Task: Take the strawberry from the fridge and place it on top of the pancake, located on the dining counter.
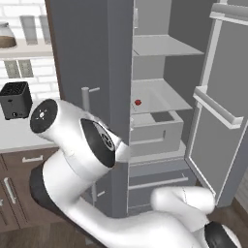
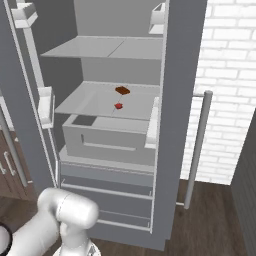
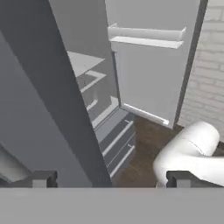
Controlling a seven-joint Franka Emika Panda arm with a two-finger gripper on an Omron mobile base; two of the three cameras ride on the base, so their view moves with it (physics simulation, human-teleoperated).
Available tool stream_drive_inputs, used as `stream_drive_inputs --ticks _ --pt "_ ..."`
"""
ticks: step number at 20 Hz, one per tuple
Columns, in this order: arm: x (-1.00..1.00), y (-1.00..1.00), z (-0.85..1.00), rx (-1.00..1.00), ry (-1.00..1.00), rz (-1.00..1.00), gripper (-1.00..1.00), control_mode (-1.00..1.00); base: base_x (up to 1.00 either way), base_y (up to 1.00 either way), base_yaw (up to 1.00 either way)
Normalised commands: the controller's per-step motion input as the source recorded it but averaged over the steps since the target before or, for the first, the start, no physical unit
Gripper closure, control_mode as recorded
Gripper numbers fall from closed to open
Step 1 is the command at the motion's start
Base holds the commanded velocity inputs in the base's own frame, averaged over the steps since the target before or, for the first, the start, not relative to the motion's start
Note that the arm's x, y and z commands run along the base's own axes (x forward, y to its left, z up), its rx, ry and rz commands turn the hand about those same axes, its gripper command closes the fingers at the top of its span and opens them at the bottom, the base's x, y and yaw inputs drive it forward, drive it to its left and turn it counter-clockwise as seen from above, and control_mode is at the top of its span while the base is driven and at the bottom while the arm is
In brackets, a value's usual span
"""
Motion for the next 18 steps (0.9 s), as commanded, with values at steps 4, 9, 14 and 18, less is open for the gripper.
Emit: stream_drive_inputs --ticks 4,9,14,18 --pt "-0.20 -1.00 0.01 0.65 0.02 0.14 -1.00 -1.00 0.00 0.00 0.00" --pt "0.00 -1.00 0.13 0.84 0.00 0.16 -1.00 -1.00 0.00 0.00 0.00" --pt "0.16 -0.97 0.04 0.88 0.03 0.19 -1.00 -1.00 0.00 0.00 0.00" --pt "0.96 -0.91 0.00 0.44 0.06 0.02 -1.00 -1.00 0.00 0.00 0.00"
